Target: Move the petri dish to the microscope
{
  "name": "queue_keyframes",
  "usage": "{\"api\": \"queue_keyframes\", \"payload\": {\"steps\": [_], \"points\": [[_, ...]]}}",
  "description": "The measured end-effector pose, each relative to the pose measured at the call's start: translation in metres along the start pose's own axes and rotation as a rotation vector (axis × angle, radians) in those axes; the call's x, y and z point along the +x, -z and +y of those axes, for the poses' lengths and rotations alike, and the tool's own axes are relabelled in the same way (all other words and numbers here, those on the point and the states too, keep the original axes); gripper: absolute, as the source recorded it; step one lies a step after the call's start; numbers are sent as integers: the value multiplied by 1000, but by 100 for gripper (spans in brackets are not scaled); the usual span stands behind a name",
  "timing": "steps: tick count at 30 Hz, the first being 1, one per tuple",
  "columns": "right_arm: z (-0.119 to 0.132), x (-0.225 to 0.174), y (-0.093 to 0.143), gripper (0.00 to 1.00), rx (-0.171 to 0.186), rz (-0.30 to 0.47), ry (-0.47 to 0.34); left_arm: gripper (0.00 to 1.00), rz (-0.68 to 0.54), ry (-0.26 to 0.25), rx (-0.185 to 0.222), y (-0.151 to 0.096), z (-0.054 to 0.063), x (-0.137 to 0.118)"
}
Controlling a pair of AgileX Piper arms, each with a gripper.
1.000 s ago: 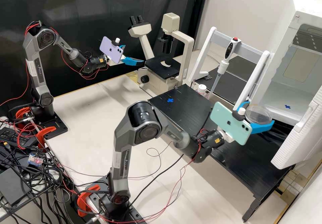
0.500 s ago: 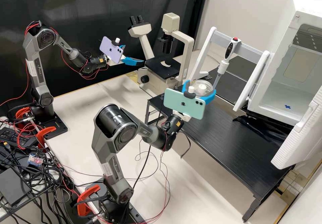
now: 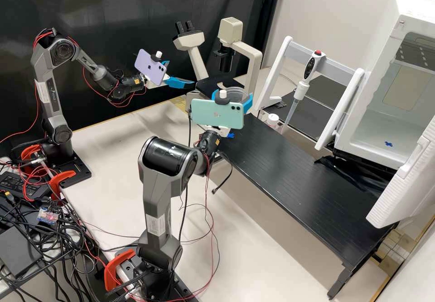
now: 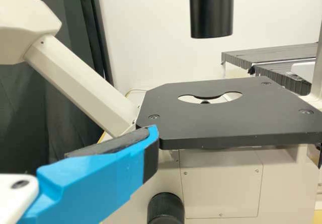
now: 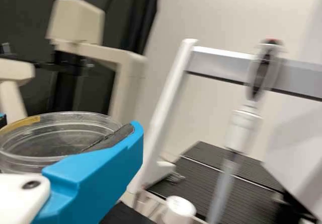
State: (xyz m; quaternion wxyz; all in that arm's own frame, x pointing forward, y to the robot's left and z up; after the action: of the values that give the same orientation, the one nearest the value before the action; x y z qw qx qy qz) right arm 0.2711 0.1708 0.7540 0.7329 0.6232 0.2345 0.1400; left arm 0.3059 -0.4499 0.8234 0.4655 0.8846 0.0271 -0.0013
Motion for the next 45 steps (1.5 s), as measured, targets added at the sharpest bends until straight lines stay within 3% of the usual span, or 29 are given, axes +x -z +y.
{"api": "queue_keyframes", "payload": {"steps": [7, 16, 30, 34, 45], "points": [[-32, 39, 8, 0, -7, -18, 99, 100, 0, 0, 0, 0, 0, 0], [-74, 88, 7, 0, 43, -94, 210, 100, 0, 0, 0, 0, 0, 0], [-93, 136, 12, 0, 70, -139, 198, 100, 0, 0, 0, 0, 0, 0], [-100, 150, 20, 0, 58, -127, 200, 100, 0, 0, 0, 0, 0, 0], [-130, 185, 25, 0, 69, -163, 247, 100, 0, 0, 0, 0, 0, 0]]}}
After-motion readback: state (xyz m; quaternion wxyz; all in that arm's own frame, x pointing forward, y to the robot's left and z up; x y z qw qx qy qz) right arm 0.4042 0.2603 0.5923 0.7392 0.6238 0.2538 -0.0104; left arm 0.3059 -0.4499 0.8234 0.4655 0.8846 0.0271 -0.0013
